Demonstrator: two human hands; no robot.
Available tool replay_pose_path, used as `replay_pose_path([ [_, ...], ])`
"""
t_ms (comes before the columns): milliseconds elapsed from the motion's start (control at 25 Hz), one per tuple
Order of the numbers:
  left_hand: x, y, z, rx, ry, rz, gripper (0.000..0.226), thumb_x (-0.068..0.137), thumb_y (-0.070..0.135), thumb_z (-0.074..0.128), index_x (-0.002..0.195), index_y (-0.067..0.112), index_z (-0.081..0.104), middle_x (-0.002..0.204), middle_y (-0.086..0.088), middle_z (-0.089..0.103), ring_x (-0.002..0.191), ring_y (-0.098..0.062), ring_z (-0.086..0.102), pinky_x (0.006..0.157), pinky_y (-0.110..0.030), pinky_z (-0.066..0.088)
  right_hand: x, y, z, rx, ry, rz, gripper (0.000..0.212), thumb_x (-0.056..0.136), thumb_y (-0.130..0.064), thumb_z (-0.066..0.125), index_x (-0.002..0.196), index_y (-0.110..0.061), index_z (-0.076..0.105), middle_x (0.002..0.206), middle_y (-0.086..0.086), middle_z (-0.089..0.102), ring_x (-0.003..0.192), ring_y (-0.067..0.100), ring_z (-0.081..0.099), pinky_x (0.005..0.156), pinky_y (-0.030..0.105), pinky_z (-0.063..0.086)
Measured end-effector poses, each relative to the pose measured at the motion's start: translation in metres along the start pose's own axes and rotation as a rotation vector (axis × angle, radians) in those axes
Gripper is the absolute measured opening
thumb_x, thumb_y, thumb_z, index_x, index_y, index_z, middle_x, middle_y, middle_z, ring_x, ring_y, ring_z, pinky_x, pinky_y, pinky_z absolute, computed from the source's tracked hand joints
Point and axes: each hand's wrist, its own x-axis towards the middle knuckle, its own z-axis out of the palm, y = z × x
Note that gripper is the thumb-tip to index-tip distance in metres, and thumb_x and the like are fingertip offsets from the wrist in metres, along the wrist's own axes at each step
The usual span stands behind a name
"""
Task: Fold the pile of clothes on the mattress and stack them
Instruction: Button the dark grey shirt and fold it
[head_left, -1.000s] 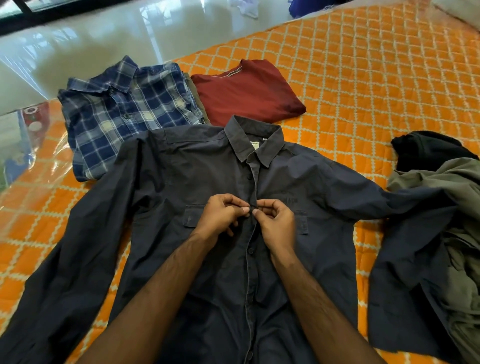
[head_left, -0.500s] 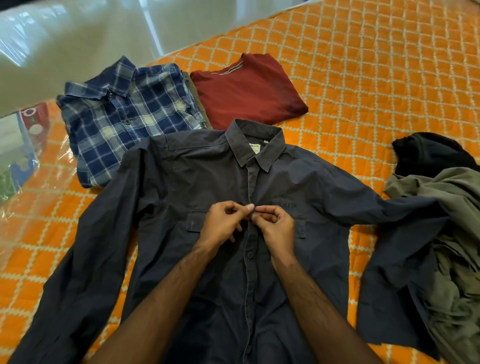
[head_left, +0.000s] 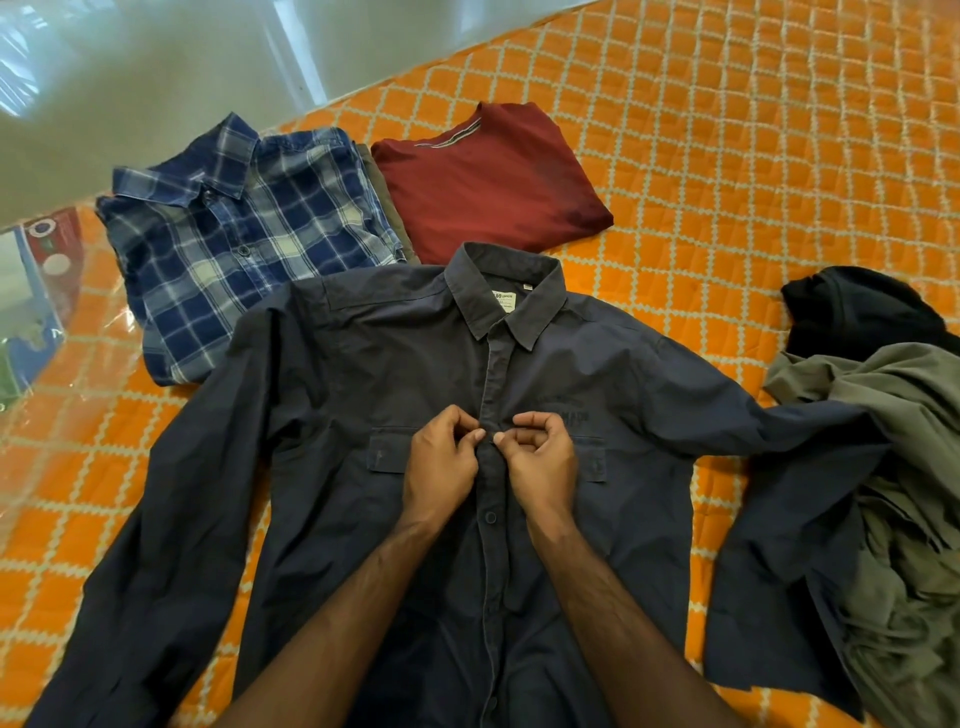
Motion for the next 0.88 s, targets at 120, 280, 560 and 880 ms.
replay_pose_path([
  [120,0.002,0.002,-0.001,0.058,-0.006,-0.011,0.009,0.092,0.014,0.068,0.087,0.019,0.062,0.08,0.009,0.064,0.076,-0.004,0.062,0.071,-0.028,0.054,0.004,0.0,-0.004,-0.019,-0.015,0.026,0.026,0.085,-0.007,0.077,0.101,-0.019,0.06,0.084,-0.001,0.072,0.075,0.004,0.068,0.069,0.015,0.052],
  [280,0.019,0.009,-0.019,0.129,-0.202,0.023,0.022,0.091,0.019,0.069,0.109,0.024,0.058,0.083,0.009,0.066,0.074,-0.007,0.064,0.071,-0.038,0.057,0.023,-0.016,-0.022,-0.072,-0.071,-0.043,0.013,0.088,-0.004,0.069,0.092,-0.016,0.066,0.087,0.0,0.07,0.08,0.013,0.065,0.072,0.02,0.051],
  [560,0.075,0.04,-0.024,0.271,-0.289,0.138,0.056,0.087,-0.008,0.048,0.133,0.019,0.061,0.115,-0.002,0.043,0.11,-0.018,0.049,0.099,-0.031,0.044,0.069,-0.069,0.007,-0.274,-0.144,-0.087,0.034,0.083,-0.038,0.08,0.102,-0.015,0.064,0.091,-0.006,0.067,0.079,0.001,0.061,0.054,0.008,0.041],
  [880,0.082,0.036,-0.014,0.393,-0.172,0.234,0.032,0.091,0.026,0.068,0.123,0.026,0.065,0.111,0.008,0.052,0.096,-0.01,0.058,0.083,-0.032,0.053,0.08,-0.035,0.003,-0.097,-0.126,0.024,0.006,0.085,-0.019,0.078,0.084,-0.016,0.073,0.077,-0.002,0.074,0.075,0.01,0.071,0.067,0.023,0.052],
])
